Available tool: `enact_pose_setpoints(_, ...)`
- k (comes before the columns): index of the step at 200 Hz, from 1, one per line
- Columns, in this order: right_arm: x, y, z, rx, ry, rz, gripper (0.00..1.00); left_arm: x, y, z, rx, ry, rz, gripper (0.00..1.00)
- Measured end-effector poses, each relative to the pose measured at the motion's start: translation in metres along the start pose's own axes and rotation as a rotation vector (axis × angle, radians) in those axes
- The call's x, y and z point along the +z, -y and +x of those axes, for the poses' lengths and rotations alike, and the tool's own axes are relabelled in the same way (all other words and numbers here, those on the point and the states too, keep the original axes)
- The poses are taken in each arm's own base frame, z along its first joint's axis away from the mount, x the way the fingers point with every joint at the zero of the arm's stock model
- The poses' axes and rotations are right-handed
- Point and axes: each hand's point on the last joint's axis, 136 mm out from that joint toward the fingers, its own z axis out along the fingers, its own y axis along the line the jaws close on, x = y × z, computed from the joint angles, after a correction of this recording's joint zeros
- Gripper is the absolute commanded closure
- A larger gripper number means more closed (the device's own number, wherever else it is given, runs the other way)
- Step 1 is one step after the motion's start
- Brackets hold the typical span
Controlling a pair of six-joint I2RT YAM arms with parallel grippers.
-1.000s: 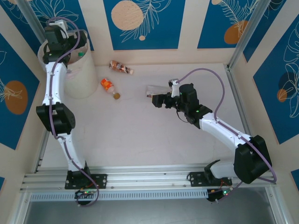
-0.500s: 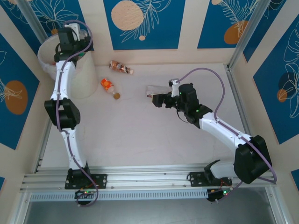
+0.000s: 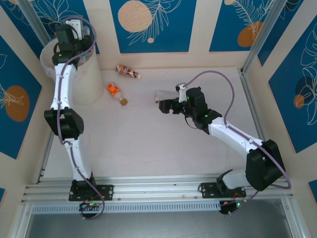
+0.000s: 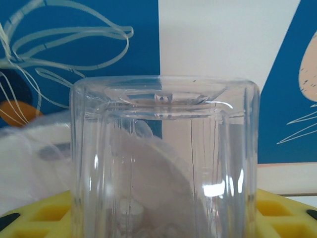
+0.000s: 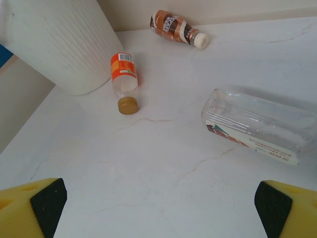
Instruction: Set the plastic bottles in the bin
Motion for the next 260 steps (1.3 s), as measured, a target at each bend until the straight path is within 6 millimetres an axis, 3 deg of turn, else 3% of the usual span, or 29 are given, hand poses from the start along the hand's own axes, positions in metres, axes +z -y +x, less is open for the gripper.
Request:
enact_pose_setpoints(30, 0.000, 0.001, 0.000, -0.010, 0.000, 0.007, 0.00, -0.019, -0.008, -0.025, 0.132, 0.062, -0.011, 0.48)
enact_pose_setpoints(71, 0.000, 0.003, -0.001, -0.018, 0.004, 0.019, 0.01, -0.016, -0.039, -0.035, 0.335, 0.114, -0.093, 0.45)
enact_pose_setpoints(103, 0.000, 0.005, -0.001, -0.018, 0.005, 0.029, 0.00, 0.000, -0.057, -0.023, 0.476, 0.127, -0.129, 0.36)
enact_pose_setpoints(122, 0.000, 0.004, 0.000, -0.018, -0.003, 0.032, 0.00, 0.011, -0.061, -0.009, 0.537, 0.111, -0.131, 0.10)
enact_pose_setpoints(132, -0.001, 0.003, 0.000, -0.019, -0.004, 0.031, 0.00, 0.015, -0.062, -0.001, 0.557, 0.098, -0.125, 0.03)
enact_pose_setpoints(178, -0.001, 0.001, -0.001, -0.021, -0.002, 0.029, 0.00, 0.014, -0.079, 0.009, 0.569, 0.075, -0.130, 0.00)
enact_pose_setpoints(216, -0.001, 0.002, -0.002, -0.021, 0.001, 0.037, 0.00, 0.003, -0.065, 0.006, 0.442, 0.077, -0.042, 0.00)
enact_pose_setpoints(260, -0.004, 0.012, -0.001, -0.014, 0.020, 0.091, 0.01, -0.033, -0.018, -0.021, 0.210, 0.115, 0.062, 0.00)
